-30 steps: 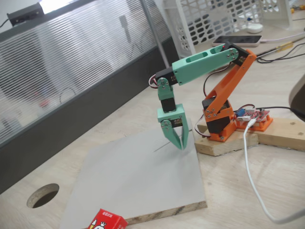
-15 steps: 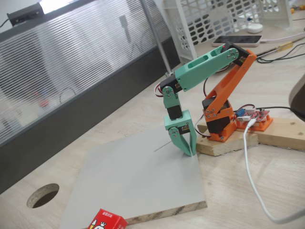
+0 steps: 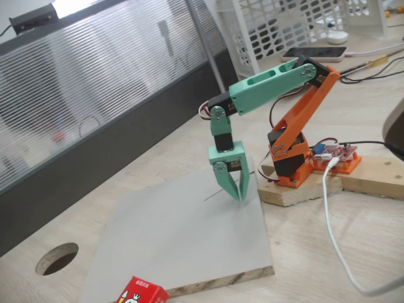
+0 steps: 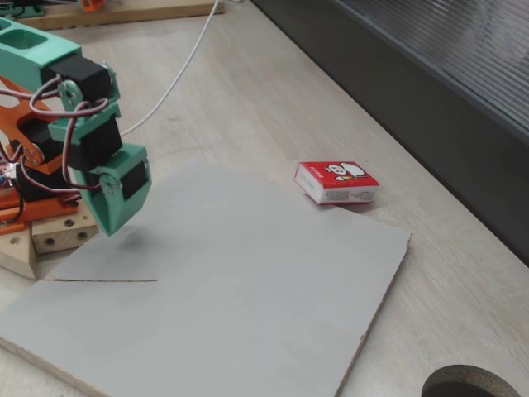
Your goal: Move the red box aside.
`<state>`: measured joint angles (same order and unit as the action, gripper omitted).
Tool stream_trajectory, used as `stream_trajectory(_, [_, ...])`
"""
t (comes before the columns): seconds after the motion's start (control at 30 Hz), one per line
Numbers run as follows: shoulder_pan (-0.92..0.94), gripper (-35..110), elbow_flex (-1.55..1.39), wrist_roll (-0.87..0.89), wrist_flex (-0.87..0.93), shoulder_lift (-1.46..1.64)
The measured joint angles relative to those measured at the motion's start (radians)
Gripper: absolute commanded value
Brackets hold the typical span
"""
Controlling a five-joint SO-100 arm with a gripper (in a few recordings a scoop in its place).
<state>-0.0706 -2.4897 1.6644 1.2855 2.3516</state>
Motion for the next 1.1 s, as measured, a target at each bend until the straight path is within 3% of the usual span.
stream_trajectory(1.1, [0.002,4,0.034,0.005,0.003,0.000])
